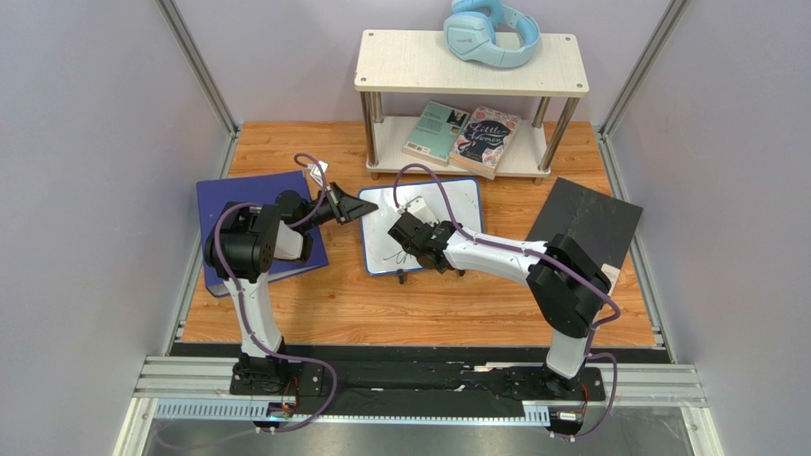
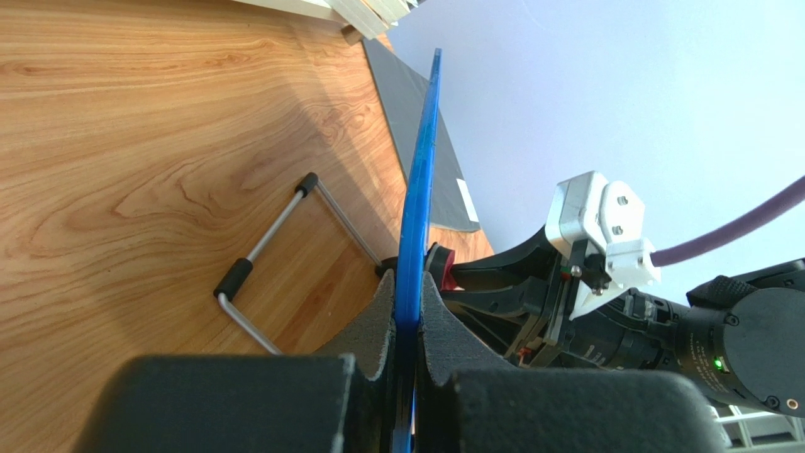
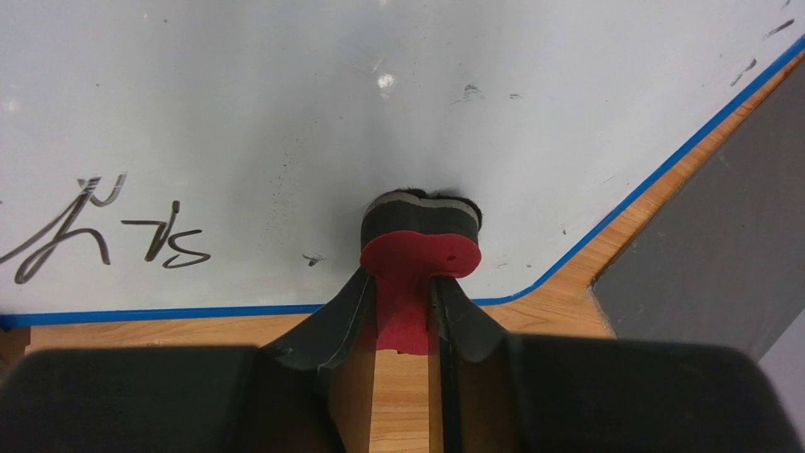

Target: Erase the whiteboard

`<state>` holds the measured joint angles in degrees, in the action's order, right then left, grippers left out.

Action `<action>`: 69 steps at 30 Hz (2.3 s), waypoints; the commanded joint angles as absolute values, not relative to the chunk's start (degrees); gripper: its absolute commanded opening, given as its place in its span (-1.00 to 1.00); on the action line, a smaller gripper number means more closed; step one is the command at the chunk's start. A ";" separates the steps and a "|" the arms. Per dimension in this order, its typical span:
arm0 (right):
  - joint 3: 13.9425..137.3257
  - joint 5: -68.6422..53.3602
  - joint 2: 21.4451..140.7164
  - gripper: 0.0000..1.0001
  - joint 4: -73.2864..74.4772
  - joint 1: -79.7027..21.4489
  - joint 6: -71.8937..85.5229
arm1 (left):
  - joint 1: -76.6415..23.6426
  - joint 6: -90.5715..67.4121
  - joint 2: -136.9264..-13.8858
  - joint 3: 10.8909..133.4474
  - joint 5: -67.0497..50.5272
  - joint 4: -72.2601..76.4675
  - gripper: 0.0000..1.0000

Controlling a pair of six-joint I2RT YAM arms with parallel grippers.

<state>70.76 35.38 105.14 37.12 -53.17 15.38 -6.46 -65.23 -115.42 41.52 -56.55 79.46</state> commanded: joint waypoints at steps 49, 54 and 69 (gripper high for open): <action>80.07 37.63 109.42 -1.00 10.55 -52.29 1.41 | -7.38 -63.28 -116.37 41.31 -57.13 87.54 -1.00; 76.29 32.18 107.58 -1.00 6.34 -53.70 0.70 | -7.38 -63.28 -116.37 41.31 -57.13 87.63 -1.00; 71.02 27.77 105.56 -1.00 0.70 -61.69 1.84 | -7.38 -63.19 -116.46 41.31 -56.95 87.54 -1.00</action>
